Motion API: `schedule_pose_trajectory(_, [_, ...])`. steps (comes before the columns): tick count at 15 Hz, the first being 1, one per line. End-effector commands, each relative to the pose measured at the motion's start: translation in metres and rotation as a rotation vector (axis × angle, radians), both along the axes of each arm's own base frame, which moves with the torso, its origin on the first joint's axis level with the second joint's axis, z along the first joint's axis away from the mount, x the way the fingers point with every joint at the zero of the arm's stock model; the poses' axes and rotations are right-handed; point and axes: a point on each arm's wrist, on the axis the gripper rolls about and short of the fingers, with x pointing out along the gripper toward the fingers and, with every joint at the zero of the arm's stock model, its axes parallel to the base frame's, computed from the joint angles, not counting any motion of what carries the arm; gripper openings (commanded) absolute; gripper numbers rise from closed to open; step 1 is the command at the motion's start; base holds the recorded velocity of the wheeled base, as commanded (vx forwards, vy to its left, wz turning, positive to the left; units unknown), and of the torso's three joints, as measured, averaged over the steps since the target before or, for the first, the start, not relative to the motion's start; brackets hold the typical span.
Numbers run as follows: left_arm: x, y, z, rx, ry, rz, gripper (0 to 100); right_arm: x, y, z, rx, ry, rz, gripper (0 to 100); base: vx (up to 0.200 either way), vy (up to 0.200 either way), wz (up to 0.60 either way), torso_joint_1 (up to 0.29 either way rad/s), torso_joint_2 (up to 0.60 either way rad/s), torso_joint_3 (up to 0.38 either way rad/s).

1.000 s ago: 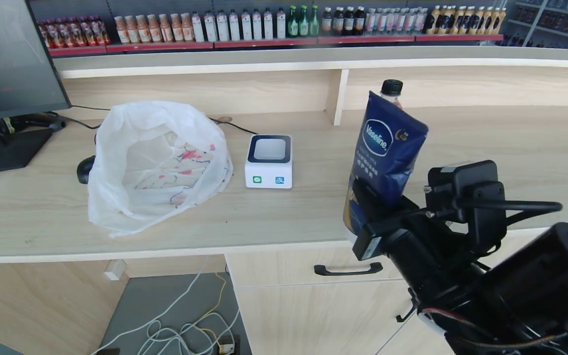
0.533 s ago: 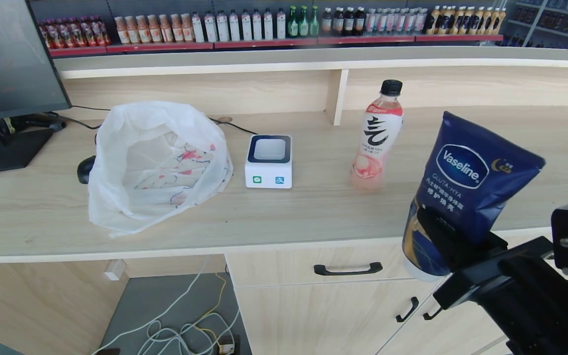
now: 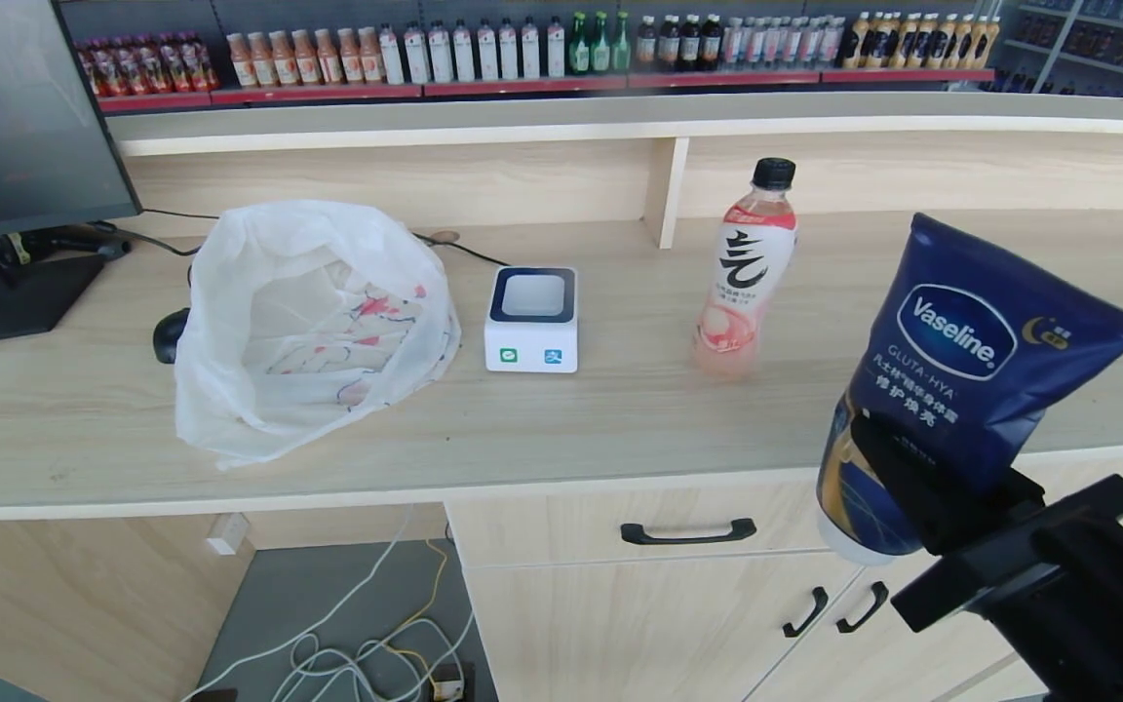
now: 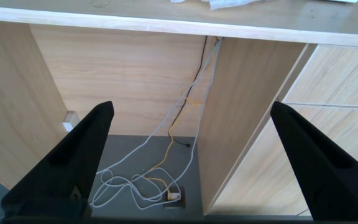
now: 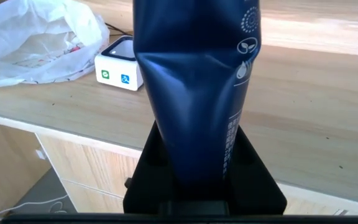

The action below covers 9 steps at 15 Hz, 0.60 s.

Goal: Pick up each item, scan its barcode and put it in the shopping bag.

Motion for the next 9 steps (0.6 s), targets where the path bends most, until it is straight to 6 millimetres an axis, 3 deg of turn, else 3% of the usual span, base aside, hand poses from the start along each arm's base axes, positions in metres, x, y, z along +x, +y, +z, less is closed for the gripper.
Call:
schedule_pose_trajectory(1, [0.000,0.000,0.000,-0.001,0.000,0.000,100,-0.003,-0.003,0.001,-0.010,-0.012,0.001,0,0.000,0.000,0.00,0.000,0.00,0.000])
schedule_pose_trajectory(9, [0.000,0.000,0.000,-0.001,0.000,0.000,100,-0.011,0.015,0.023,-0.102,-0.141,0.064,0,0.000,0.000,0.00,0.000,0.00,0.000])
